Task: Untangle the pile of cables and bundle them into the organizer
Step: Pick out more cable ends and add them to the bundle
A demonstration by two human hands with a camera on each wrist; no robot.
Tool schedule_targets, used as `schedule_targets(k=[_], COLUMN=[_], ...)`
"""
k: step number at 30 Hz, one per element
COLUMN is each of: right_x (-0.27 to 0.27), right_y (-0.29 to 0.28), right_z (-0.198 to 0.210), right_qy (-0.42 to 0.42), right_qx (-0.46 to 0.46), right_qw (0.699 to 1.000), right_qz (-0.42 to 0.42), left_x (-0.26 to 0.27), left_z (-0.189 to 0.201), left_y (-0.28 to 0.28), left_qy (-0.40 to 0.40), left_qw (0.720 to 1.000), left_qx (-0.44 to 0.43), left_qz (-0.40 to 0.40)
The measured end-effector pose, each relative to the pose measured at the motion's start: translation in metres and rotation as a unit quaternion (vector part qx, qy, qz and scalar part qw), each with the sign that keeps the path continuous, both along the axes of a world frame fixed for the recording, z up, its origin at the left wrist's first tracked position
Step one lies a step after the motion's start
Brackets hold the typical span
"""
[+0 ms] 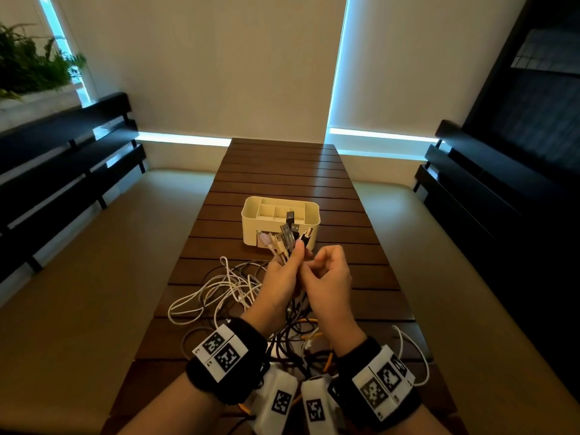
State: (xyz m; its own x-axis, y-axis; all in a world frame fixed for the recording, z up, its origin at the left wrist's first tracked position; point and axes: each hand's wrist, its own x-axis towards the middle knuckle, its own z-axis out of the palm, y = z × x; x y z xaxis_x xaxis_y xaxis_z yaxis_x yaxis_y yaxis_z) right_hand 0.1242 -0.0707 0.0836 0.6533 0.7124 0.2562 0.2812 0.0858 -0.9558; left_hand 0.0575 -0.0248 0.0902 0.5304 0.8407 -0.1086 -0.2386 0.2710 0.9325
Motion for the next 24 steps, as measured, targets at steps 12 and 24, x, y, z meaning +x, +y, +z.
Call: schedule_targets(k=[12, 24], right_x=[-0.001, 0.011], right_y=[-0.001, -0.007], right_z=[0.000, 0.001], right_qy=[-0.067, -0.012], right_qx=[-0.086, -0.095], right_qw=[0.994, 0.970], right_qz=[0.022, 0.225], left_x=[0.000, -0.011], left_z=[0.010, 0.025], left_y=[-0.004, 0.014], left_qy=[-0.001, -0.093], left_qw=[1.000, 0.995], left_qx=[-0.029, -0.031], left_qz=[0.007, 0.011])
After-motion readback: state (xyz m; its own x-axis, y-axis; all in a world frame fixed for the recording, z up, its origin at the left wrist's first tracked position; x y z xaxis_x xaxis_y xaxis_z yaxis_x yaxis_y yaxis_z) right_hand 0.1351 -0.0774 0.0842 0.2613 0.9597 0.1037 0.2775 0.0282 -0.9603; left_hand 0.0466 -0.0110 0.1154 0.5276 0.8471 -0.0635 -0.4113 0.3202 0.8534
